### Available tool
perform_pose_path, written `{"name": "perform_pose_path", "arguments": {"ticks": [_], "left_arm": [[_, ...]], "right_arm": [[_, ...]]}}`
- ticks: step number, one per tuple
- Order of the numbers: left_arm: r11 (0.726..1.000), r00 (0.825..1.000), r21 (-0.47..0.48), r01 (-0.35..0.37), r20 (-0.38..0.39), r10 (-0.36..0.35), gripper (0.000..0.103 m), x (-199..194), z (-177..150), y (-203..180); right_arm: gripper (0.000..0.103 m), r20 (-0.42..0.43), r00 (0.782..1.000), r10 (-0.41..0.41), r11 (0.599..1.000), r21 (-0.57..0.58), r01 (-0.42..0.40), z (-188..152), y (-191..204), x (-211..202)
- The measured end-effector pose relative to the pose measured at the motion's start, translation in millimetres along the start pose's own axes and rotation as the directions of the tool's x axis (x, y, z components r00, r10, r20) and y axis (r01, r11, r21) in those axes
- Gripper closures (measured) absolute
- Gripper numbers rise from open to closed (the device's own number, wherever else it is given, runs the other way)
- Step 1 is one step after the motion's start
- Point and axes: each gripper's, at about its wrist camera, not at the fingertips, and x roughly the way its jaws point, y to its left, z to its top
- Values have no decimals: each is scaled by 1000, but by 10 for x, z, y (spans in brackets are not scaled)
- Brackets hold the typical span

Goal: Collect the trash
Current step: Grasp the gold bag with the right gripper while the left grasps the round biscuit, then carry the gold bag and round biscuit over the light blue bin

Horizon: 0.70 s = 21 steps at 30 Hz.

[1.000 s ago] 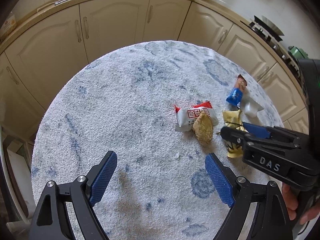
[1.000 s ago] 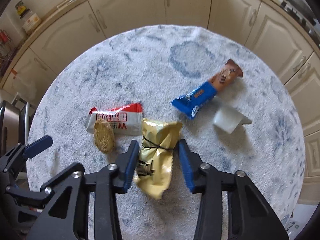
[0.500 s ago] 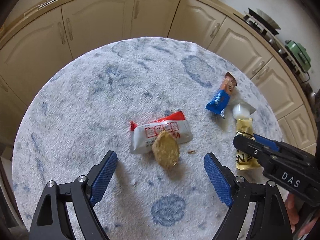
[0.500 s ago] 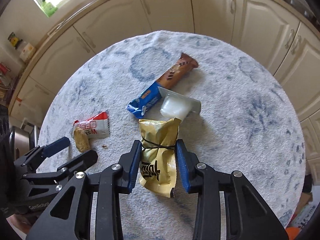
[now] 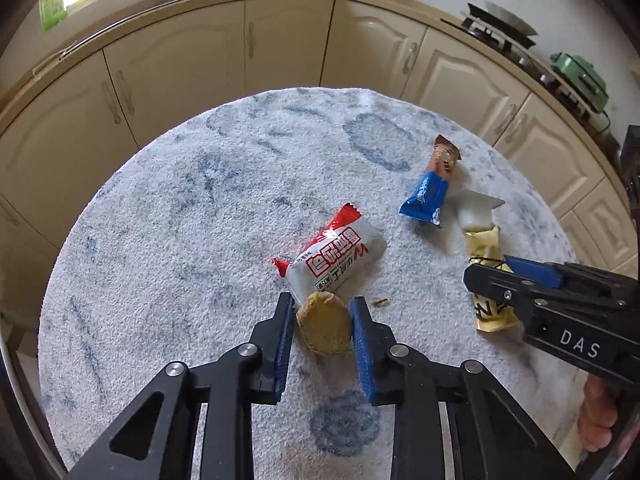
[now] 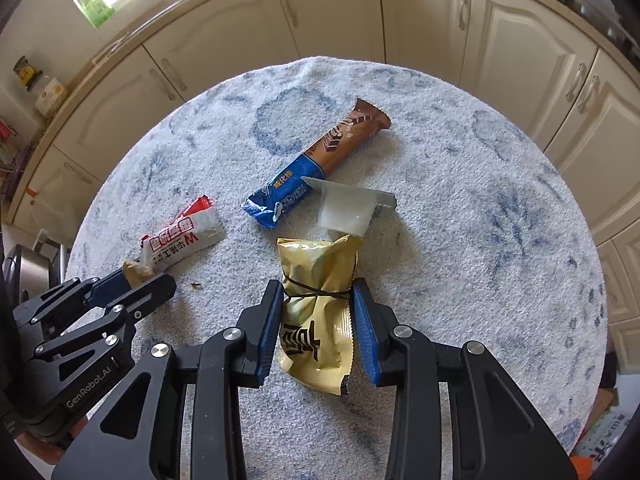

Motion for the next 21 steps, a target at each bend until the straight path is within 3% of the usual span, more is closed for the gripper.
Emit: {"name": "perform_pose_path", "arguments": {"ticks": [6,21], "left_arm": [[999,999,-9,37,-17,-37,81,-131,-73,9],[999,1000,35,2,29,-3,81,-512,-342,-212]], "right_arm": [[68,-1,1000,6,1000,8,-6,-60,11,-28],[68,36,999,21,998,58,-23,-417,-121,-185]]}}
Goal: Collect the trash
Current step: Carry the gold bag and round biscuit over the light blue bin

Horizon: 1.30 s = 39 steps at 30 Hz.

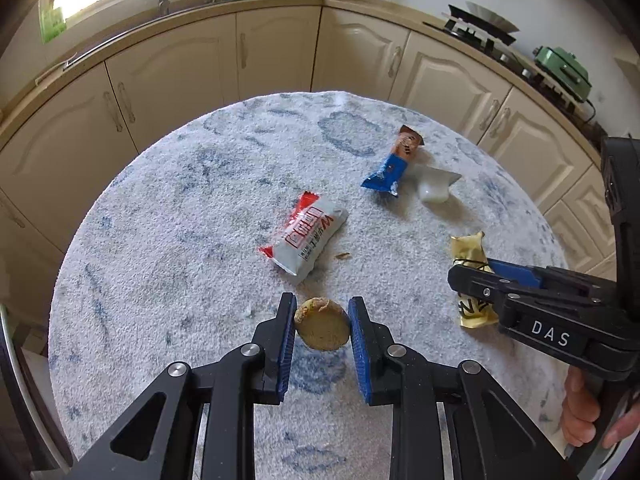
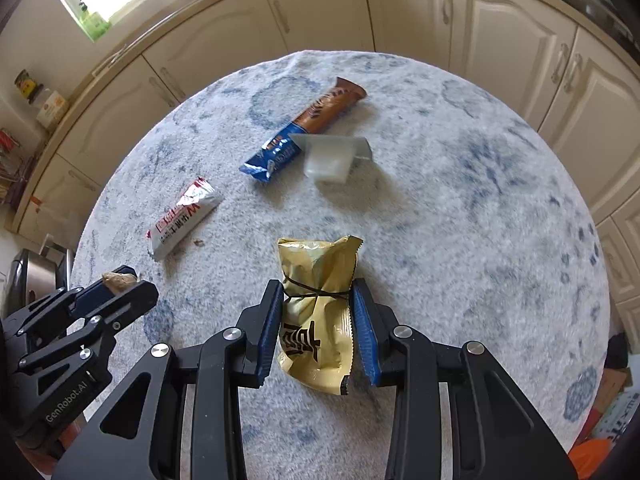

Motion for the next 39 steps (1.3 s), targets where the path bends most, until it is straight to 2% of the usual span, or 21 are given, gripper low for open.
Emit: {"name": "perform_pose_path", "arguments": {"ticks": [9,18,22,26,29,39], "left_arm": [[997,1000,79,10,-19,-8,81,-103,-184,-465],[973,996,212,88,-51,-79,81,-186,-360,-1206],[950,992,286,121,-59,-109,81,-201,-492,-1618],[919,980,341,197,-97,-174,81,-197,-615,-2021],[899,977,384,210,-106,-183,81,-179,-699,-2283],[833,954,469,294,-202,-223,81,97,-933,-3068]], "right_arm": [[68,26,1000,16,999,44,-17,-335,-243,-309],[68,76,996,-54,989,144,43,-832,-845,-826],[68,80,991,-104,972,219,84,-1105,-1230,-1039],[68,63,989,-137,949,295,112,-1360,-1615,-1214],[68,67,980,-187,923,354,152,-1565,-1882,-1344],[68,-13,968,-249,840,495,222,-2178,-2596,-1527]]}}
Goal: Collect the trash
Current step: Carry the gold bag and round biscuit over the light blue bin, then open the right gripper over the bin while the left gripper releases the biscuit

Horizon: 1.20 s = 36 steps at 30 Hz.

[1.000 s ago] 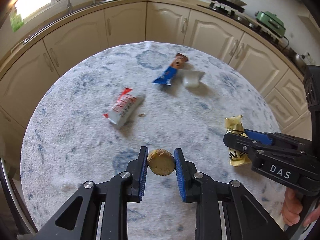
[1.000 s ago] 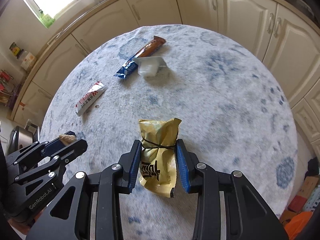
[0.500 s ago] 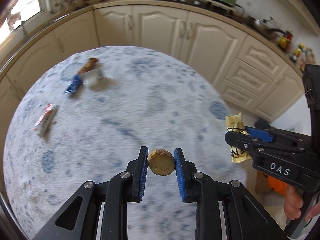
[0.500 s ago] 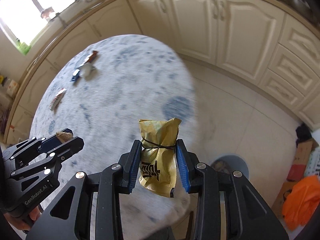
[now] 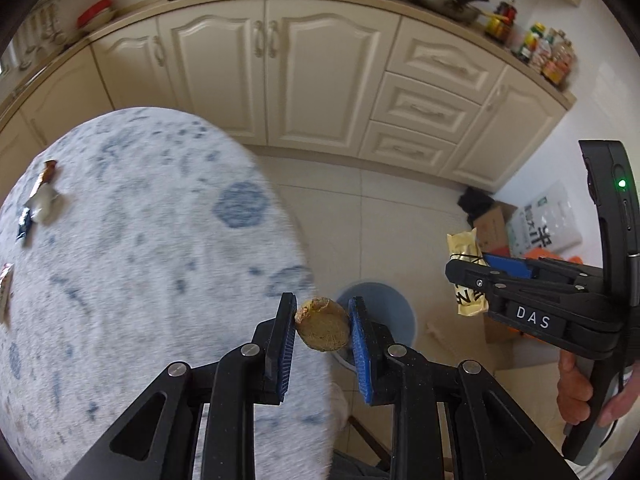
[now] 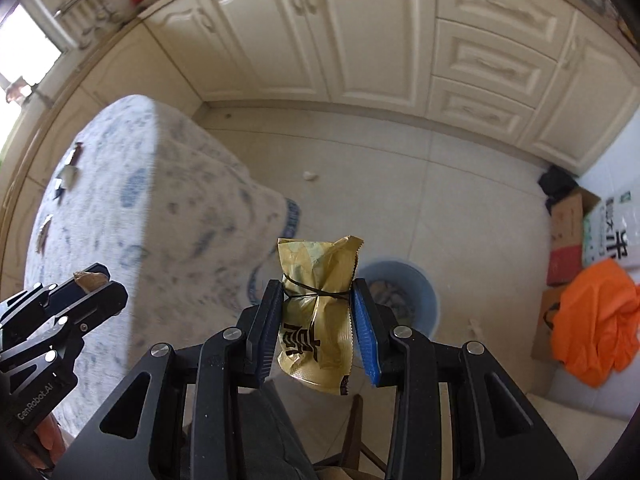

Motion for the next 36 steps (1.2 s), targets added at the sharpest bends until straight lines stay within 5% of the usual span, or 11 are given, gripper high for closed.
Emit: {"name": "perform_pose_path", "arguments": {"ticks": [5,9,15,19,23,25,27,30,36], "left_arm": [[1000,998,17,24,-52,-23,80,310,73,-230],[999,995,33,7,-98,-3,80,586,141,-348],[996,991,76,-42,-123,52,80,863,208,-580],[997,985,79,20,-174,-6,80,985,265,-745],[991,987,133,12,-161,10,79,1066,354,-948],[989,986,148,22,-167,3,71,1090,338,-1054],[986,984,167,-8,-176,38,44,1135,340,-1140],[983,986,183,-31,-154,60,30,1176,319,-1246],[986,983,162,-43,-168,71,27,1106,192,-1207]], "right_arm": [[65,-29,997,-70,997,32,71,-97,-291,36],[42,-29,989,-143,989,35,144,-142,-398,58],[37,-13,986,-163,986,25,164,-205,-513,10],[31,2,976,-216,976,2,216,-306,-554,-21],[30,-1,975,-223,975,11,223,-389,-637,-56],[30,1,975,-223,975,28,222,-429,-707,-96],[30,11,972,-235,971,36,234,-458,-747,-147],[29,28,966,-258,965,54,256,-496,-810,-213],[28,11,969,-246,967,77,244,-568,-895,-229]]}}
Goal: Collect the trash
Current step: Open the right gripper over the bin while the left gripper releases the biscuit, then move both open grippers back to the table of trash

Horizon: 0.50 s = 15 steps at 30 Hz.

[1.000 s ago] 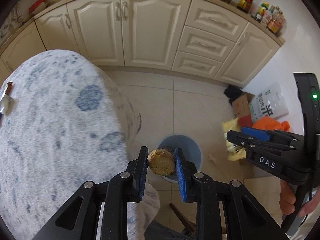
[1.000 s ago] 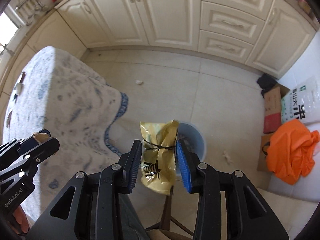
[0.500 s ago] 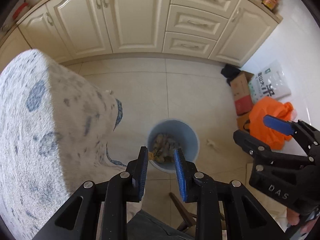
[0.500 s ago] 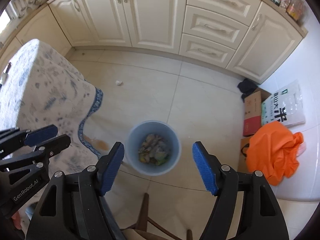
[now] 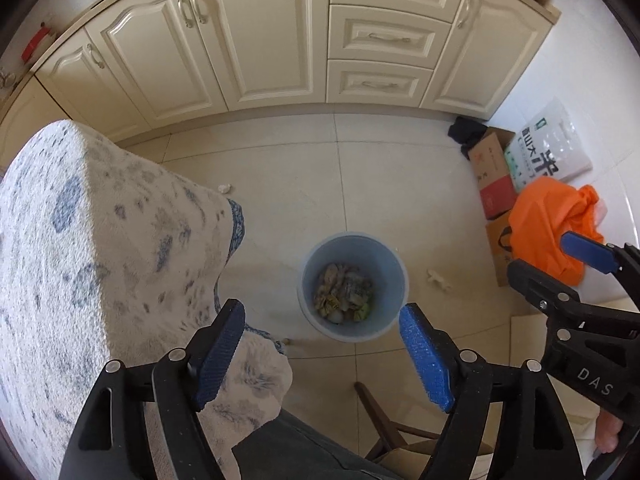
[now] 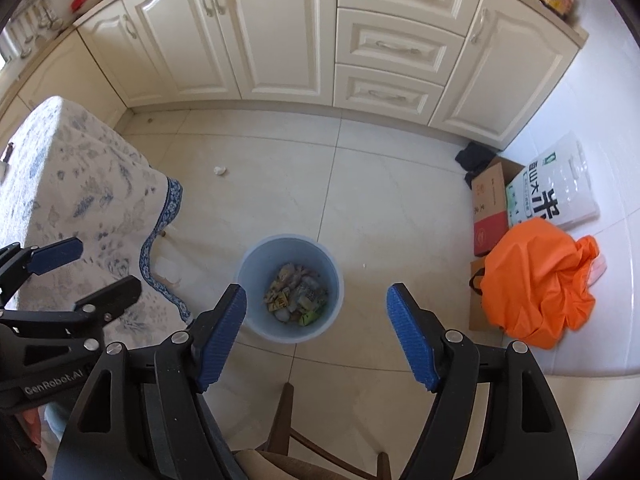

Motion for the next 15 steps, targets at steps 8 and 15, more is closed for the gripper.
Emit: {"name": "perform_pose_path", "arguments": {"ticks": [8,15], "left_arm": [[1000,1000,-17,10,-4,-10,23,-106,-129,56],[1000,1000,-22,16,21,-16,18,-302,-301,146]], "right_arm": [[26,-11,1000,8,1000,14,-8,-145,0,-34],[20,24,1000,-4,1000,9,4,-233,40,-188]]}}
